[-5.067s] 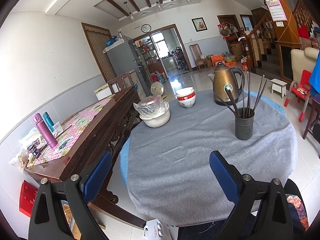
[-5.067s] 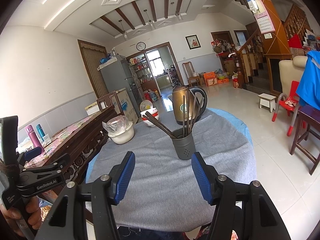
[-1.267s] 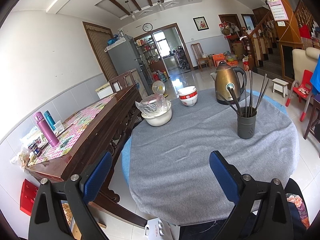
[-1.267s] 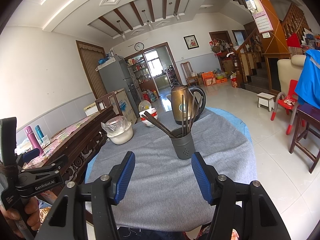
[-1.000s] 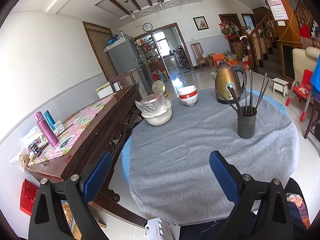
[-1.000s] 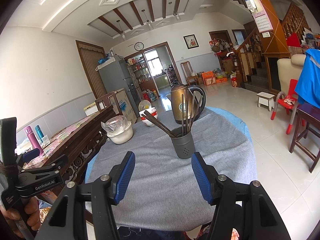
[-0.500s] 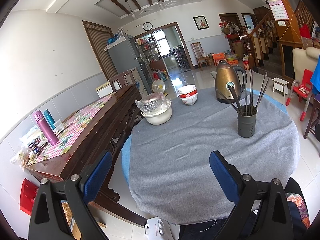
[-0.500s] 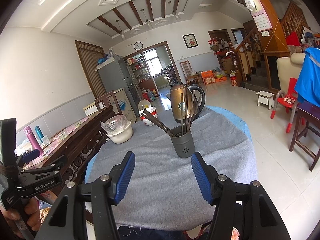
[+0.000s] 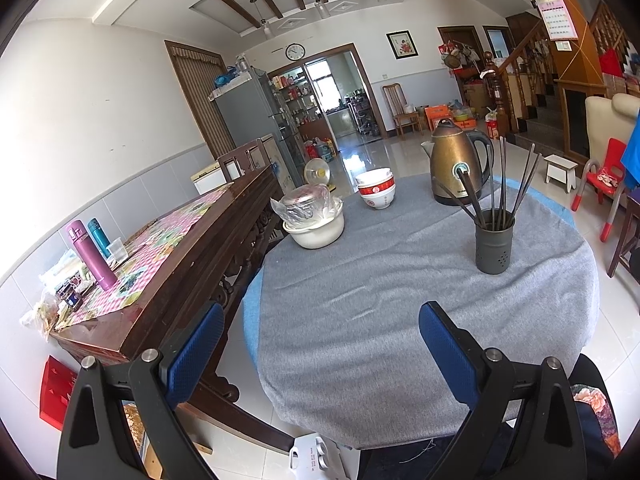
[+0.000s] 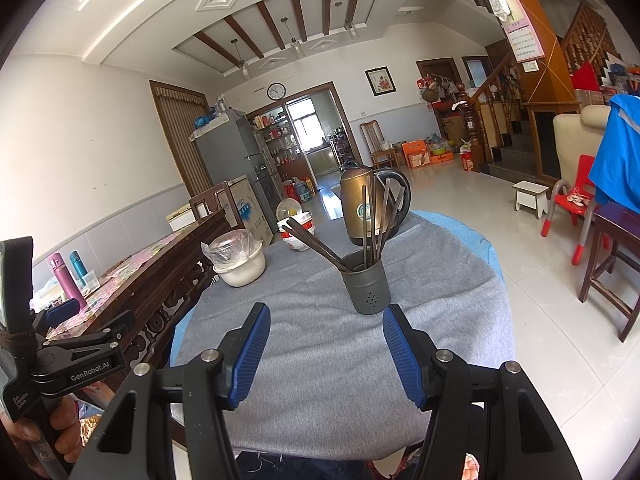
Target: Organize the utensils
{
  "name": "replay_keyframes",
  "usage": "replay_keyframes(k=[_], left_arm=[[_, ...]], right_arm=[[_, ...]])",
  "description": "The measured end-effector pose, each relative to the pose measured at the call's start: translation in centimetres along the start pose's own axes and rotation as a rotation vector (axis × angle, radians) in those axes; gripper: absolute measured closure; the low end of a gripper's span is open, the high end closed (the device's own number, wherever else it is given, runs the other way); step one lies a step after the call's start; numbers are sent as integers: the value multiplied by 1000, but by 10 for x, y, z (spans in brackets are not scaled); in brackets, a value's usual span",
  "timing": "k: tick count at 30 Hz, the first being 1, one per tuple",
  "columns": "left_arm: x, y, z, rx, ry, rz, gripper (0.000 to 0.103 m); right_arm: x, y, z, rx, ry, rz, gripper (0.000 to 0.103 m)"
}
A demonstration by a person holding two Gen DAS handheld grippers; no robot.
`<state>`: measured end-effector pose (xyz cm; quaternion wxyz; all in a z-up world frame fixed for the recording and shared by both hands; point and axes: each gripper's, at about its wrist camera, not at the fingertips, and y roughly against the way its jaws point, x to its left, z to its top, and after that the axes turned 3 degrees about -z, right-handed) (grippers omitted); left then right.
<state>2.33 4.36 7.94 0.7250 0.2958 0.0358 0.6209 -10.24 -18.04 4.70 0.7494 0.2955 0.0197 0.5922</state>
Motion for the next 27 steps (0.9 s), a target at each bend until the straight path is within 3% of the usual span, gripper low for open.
replay_keyframes(k=[27], left_arm=[[-1,-1,-1,3,-2,2,5]], right_arm=[[2,-2,-4,1,-2,-2,40]])
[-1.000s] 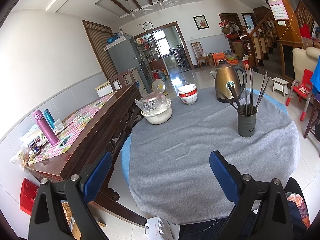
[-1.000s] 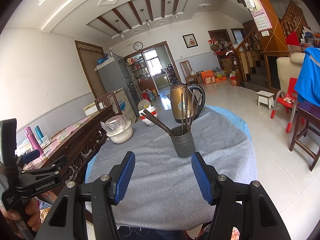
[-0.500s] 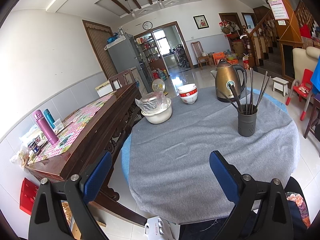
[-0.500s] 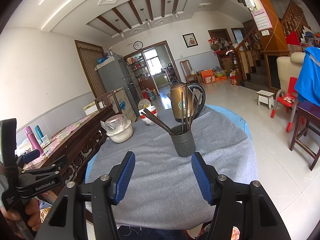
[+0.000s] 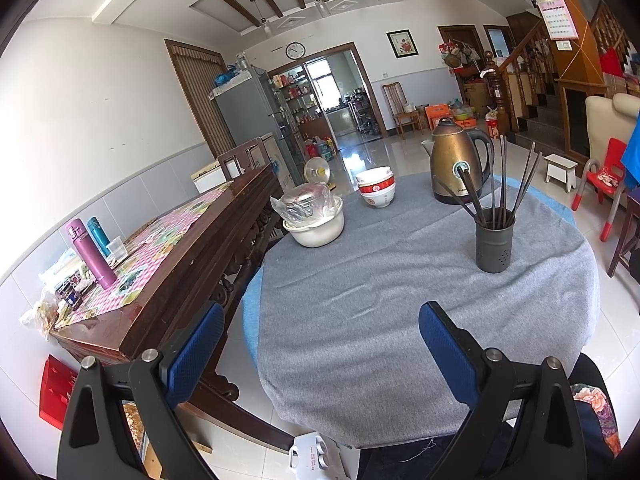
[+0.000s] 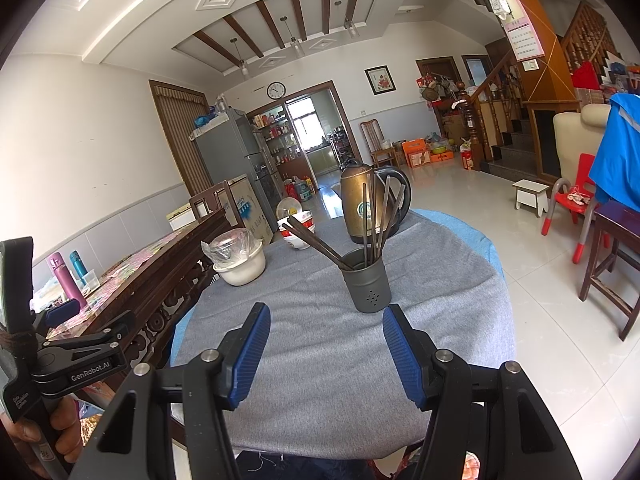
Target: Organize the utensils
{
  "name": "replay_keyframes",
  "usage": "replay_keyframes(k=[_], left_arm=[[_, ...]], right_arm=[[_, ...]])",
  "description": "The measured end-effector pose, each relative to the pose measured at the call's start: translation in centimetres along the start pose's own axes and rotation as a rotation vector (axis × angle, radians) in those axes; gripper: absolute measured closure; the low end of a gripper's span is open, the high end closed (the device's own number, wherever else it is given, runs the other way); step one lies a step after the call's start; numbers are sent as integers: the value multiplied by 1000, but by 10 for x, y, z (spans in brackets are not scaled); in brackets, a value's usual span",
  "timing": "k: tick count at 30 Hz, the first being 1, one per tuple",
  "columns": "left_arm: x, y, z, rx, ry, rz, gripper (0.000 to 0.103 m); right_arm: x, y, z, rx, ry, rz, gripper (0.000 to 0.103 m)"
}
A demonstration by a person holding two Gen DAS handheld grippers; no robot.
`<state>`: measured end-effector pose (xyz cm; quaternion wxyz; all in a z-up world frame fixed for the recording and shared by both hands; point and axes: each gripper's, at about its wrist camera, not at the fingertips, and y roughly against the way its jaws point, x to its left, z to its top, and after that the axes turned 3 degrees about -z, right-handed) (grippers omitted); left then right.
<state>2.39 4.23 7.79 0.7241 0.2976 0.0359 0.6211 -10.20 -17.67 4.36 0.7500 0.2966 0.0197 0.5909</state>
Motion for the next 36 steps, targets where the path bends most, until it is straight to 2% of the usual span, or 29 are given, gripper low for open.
replay_keyframes(k=[36], left_arm=[[-3,4,4,-13,-10,13,5]], right_arm=[[4,2,1,-8,-15,3,40]])
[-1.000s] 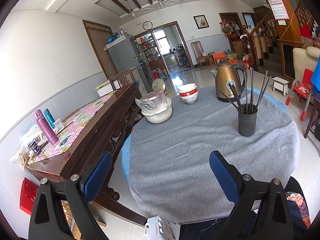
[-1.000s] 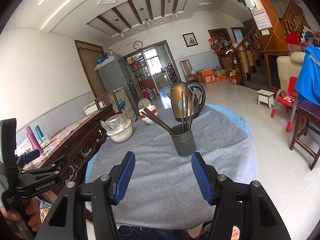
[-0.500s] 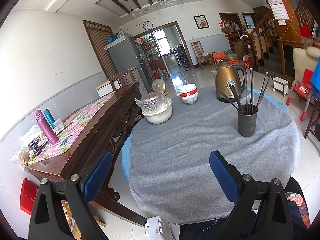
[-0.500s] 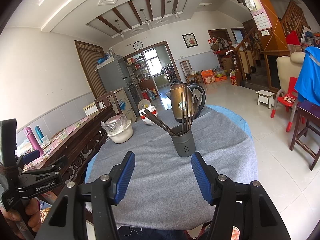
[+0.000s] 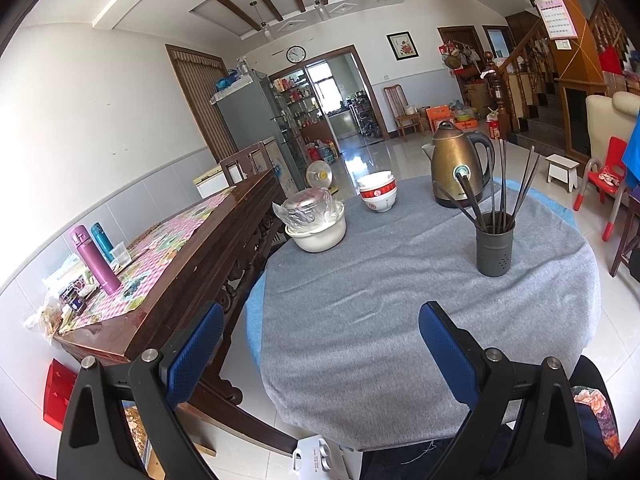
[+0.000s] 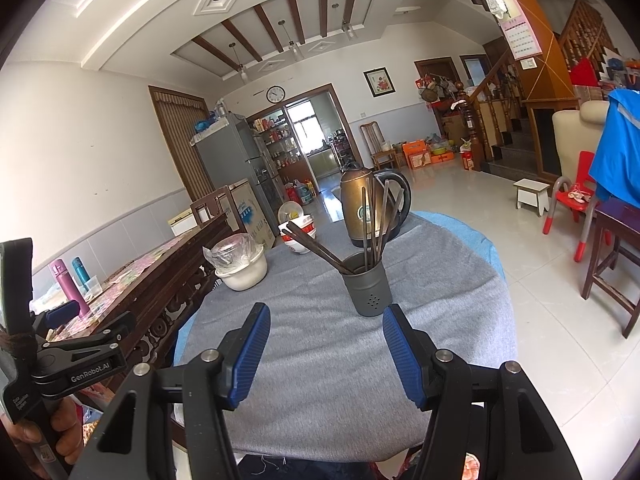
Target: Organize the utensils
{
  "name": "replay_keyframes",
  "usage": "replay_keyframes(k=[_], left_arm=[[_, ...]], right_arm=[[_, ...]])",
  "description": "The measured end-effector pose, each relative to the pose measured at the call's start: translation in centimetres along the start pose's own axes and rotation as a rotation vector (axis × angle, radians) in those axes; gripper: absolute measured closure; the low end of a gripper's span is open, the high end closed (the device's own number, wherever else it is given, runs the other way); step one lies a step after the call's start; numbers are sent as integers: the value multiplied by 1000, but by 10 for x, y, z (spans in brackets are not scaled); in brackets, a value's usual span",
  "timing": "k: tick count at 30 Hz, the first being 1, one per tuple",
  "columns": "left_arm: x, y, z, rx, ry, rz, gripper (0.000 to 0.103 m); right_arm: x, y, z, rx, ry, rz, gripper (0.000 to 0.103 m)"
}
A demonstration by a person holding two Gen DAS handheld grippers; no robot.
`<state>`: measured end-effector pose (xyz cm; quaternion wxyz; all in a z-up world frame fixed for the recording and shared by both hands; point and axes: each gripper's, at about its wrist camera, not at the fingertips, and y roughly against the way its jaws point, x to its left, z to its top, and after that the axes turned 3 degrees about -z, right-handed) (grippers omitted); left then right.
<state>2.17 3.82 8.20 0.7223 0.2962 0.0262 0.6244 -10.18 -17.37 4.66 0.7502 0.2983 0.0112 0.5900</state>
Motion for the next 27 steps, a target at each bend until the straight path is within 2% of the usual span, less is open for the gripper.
replay_keyframes(k=[27], left_arm=[[-1,-6,-2,22,8,-11,5]], right_arm=[[-2,-1,2,-11,-18,-21,40]])
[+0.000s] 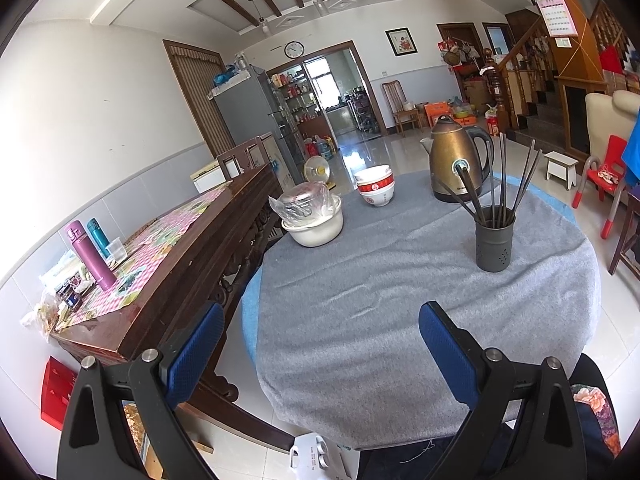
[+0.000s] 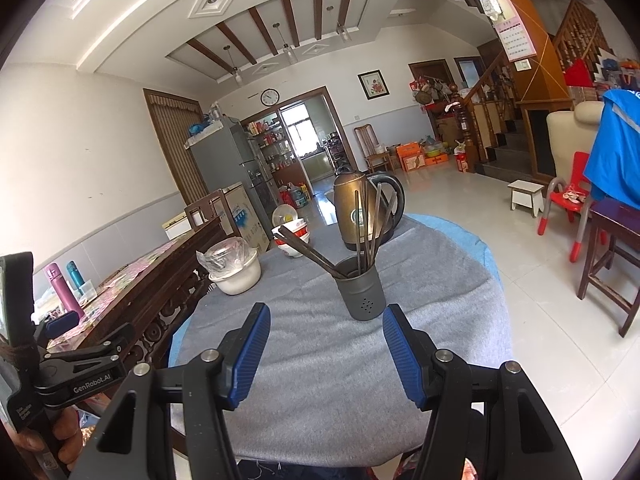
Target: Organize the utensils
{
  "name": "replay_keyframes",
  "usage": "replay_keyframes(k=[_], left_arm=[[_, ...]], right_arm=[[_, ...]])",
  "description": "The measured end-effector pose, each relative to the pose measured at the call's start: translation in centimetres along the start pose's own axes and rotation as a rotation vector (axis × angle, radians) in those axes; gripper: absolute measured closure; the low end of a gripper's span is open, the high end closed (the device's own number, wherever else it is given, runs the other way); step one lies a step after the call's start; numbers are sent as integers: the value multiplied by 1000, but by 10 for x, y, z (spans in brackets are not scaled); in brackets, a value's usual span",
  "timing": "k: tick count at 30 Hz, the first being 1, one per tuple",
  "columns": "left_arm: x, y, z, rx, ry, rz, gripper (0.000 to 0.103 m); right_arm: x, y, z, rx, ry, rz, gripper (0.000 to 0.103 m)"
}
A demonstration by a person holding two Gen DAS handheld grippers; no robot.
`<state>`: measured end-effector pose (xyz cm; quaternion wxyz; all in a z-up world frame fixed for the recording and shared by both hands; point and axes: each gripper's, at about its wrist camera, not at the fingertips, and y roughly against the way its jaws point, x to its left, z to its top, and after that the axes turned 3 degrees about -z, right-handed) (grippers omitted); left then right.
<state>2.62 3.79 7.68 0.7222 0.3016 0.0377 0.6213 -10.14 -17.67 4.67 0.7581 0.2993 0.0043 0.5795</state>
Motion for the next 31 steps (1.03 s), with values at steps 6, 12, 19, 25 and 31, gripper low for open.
replay_keyframes(k=[6,12,19,25,31], left_arm=[[-2,-9,2,14,4,-9,5],[-3,-20,5,28,13,-6,5],[-2,-38,7,49,27,1,5],[-1,-72,6,85,54,-11,5],[14,-147,-4,172,190,-56,5]], right_arm=[[0,-6,4,-2,8,-6,40],[2,-15,9,3,17,-1,40],[10,-36,17,10,42,7,40],[5,-66,25,25,50,-11,40],[-33,-125,35,69,50,-131,40]])
